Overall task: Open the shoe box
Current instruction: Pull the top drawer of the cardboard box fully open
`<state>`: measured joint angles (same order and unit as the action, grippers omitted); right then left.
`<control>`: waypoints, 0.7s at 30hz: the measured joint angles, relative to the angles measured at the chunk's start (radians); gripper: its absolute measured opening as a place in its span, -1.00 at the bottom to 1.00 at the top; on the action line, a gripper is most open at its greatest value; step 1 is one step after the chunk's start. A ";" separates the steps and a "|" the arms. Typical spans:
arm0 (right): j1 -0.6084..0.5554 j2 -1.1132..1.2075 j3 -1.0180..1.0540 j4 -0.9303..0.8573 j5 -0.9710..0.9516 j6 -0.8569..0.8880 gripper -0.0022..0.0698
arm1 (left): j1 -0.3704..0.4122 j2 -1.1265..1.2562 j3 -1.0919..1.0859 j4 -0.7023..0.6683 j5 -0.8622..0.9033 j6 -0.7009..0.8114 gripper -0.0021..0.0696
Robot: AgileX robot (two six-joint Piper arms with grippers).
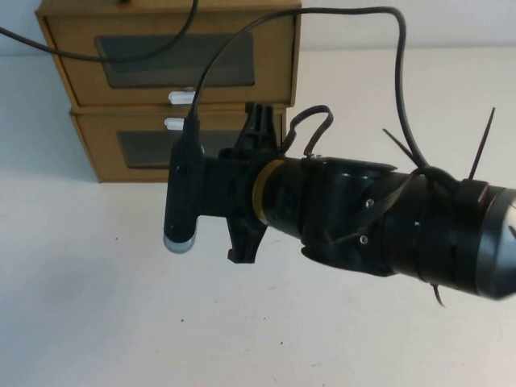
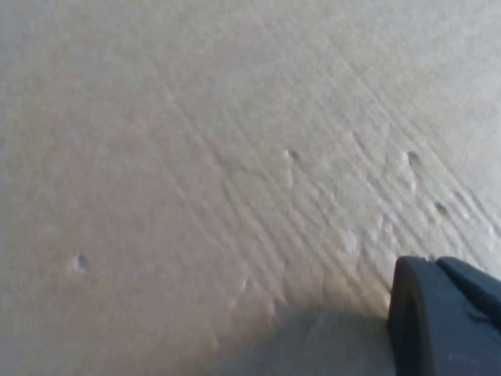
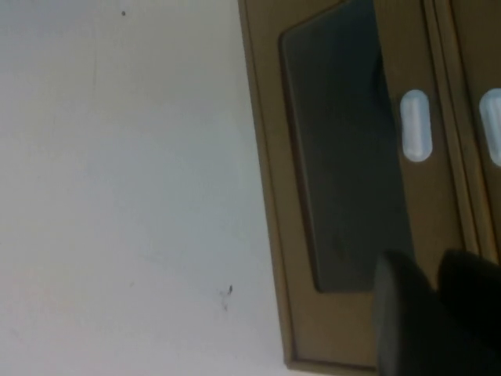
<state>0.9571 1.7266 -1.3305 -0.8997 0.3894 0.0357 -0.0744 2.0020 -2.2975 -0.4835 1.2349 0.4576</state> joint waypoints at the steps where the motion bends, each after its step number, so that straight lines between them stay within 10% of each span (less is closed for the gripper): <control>1: 0.000 0.007 -0.002 -0.018 -0.011 0.010 -0.72 | 0.000 0.000 0.000 0.000 0.000 -0.007 -0.96; 8: 0.000 0.067 -0.078 -0.187 -0.026 0.202 -0.01 | 0.000 0.000 0.000 -0.005 0.000 -0.029 -0.96; 21: -0.040 0.242 -0.353 -0.291 -0.063 0.280 -0.11 | 0.002 0.002 0.000 -0.007 0.000 -0.080 -0.96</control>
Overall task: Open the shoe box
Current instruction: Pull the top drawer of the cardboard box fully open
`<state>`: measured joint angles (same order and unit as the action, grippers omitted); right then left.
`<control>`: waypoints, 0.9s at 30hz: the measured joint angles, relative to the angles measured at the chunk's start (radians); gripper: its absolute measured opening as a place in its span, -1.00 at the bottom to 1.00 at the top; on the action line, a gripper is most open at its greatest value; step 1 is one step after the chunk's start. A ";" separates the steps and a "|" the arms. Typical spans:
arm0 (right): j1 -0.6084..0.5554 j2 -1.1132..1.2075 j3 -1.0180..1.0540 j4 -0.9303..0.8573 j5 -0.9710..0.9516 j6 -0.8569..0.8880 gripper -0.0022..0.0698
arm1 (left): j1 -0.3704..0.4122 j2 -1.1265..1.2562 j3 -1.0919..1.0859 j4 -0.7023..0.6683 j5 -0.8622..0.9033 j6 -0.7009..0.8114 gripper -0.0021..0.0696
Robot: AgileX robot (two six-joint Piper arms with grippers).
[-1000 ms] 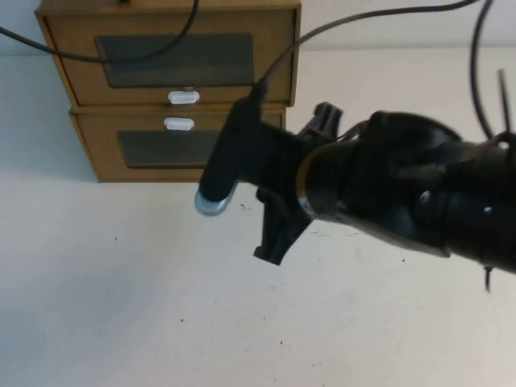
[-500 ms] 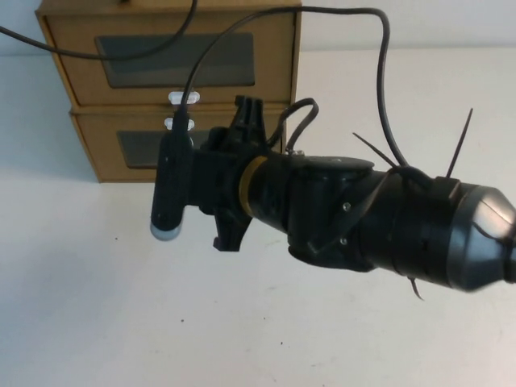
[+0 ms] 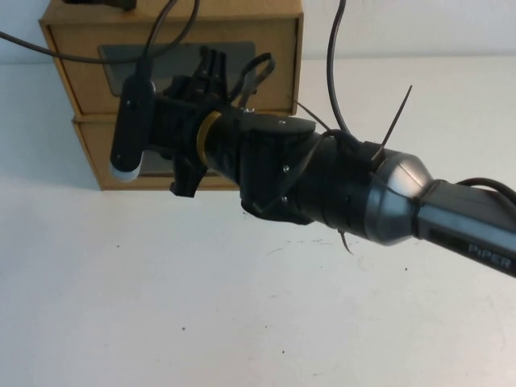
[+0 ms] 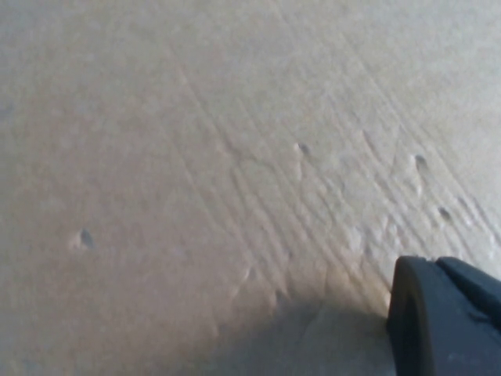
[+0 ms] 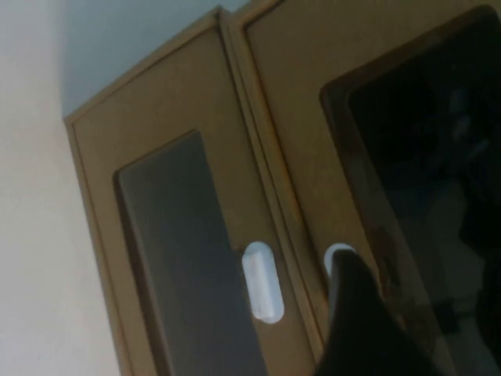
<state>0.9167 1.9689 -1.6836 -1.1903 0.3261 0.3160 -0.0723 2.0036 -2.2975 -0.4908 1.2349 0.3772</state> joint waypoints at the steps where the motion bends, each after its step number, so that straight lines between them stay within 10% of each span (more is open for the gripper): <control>1: -0.011 0.004 -0.002 0.006 -0.007 0.000 -0.11 | 0.000 0.000 0.000 -0.001 0.000 0.000 -0.96; 27: -0.062 0.124 -0.008 -0.035 0.023 -0.072 -0.11 | 0.000 0.000 0.000 -0.004 0.000 -0.042 -0.96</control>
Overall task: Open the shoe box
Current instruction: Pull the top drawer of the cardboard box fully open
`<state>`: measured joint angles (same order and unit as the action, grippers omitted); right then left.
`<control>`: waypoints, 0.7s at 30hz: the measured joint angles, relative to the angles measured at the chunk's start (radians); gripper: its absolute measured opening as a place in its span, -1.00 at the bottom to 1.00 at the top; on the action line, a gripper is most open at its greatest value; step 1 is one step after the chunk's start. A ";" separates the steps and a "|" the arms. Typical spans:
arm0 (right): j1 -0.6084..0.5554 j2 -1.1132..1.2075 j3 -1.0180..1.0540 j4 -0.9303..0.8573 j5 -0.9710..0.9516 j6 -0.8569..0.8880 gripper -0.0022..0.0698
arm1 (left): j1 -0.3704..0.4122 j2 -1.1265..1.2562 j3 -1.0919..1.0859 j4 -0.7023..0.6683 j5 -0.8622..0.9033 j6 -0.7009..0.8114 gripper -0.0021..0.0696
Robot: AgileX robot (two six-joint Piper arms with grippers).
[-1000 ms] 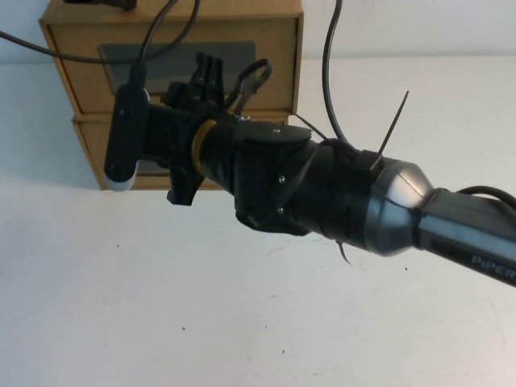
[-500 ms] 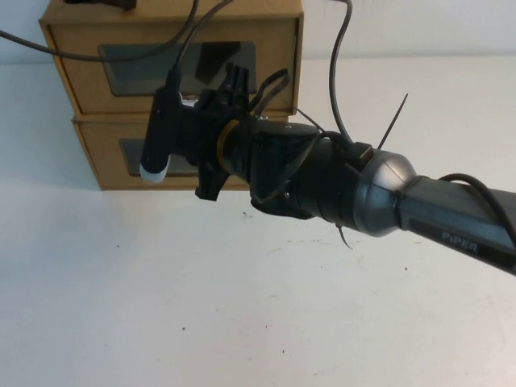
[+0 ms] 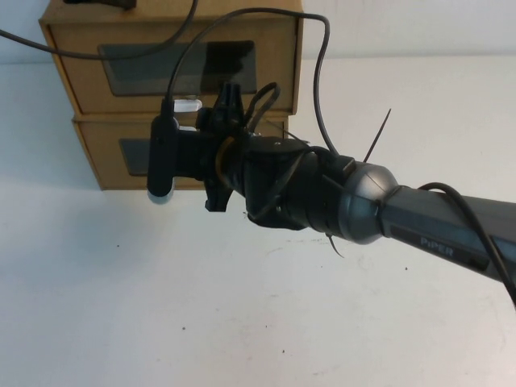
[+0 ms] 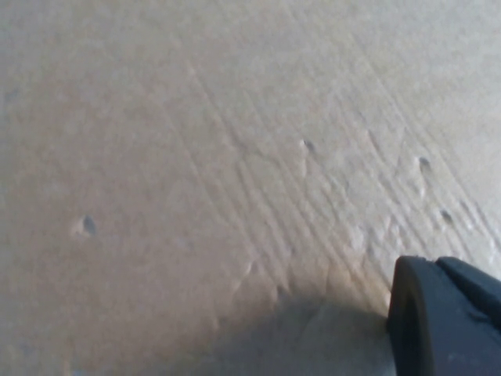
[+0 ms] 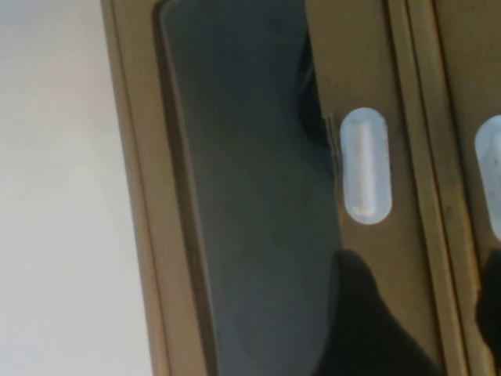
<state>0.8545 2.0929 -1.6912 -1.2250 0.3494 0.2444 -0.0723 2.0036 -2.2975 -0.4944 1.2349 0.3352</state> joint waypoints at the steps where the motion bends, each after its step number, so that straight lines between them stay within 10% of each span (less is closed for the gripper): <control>1: 0.000 0.000 0.000 -0.006 0.000 0.000 -0.11 | 0.000 0.000 0.000 0.000 0.000 0.000 -0.96; 21: 0.000 0.006 -0.068 -0.038 -0.008 0.014 -0.25 | 0.000 0.000 0.000 0.000 0.000 -0.002 -0.96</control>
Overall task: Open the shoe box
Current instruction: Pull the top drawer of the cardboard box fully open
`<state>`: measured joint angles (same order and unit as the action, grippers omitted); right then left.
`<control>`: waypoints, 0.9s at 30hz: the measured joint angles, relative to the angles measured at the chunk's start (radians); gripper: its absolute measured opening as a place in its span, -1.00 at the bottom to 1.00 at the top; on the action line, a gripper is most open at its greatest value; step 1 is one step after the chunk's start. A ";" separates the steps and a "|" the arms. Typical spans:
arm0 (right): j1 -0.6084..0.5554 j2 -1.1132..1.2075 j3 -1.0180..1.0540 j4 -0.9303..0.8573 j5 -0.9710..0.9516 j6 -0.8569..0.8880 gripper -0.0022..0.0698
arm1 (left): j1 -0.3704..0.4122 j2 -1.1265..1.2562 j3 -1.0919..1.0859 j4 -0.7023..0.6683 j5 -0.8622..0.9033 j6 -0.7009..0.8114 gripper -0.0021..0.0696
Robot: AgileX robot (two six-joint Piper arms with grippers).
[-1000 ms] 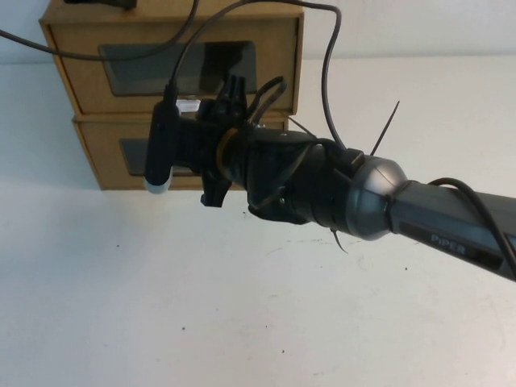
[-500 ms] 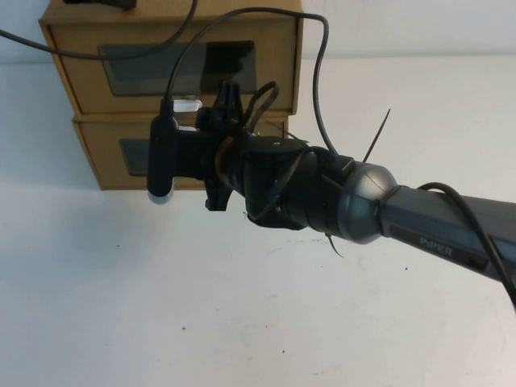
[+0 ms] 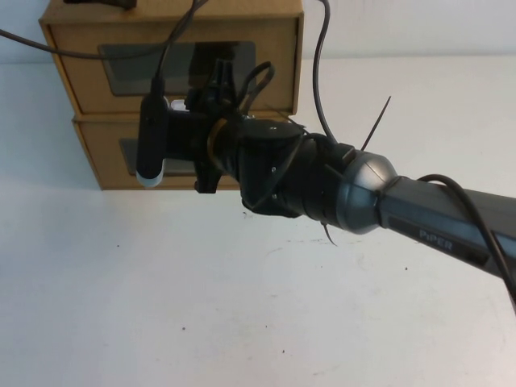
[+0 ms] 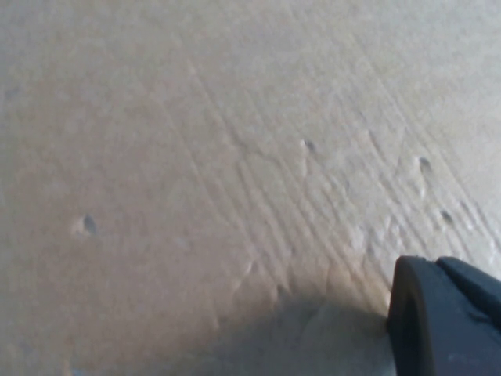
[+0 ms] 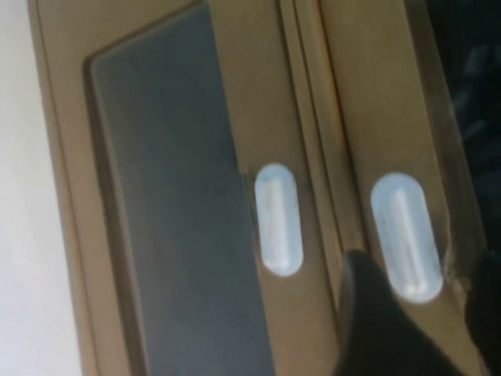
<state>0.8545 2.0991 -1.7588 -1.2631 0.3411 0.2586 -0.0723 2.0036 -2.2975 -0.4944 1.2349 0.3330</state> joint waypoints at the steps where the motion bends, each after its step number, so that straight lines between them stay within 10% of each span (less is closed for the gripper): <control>1: 0.000 0.000 0.000 -0.010 -0.008 0.000 -0.25 | 0.000 0.000 0.000 0.000 0.000 0.000 -0.96; 27: -0.022 0.084 -0.092 -0.069 -0.049 0.000 -0.28 | 0.000 0.000 0.000 0.000 0.000 0.000 -0.96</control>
<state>0.8321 2.1831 -1.8512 -1.3321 0.2925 0.2586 -0.0723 2.0036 -2.2975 -0.4944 1.2349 0.3330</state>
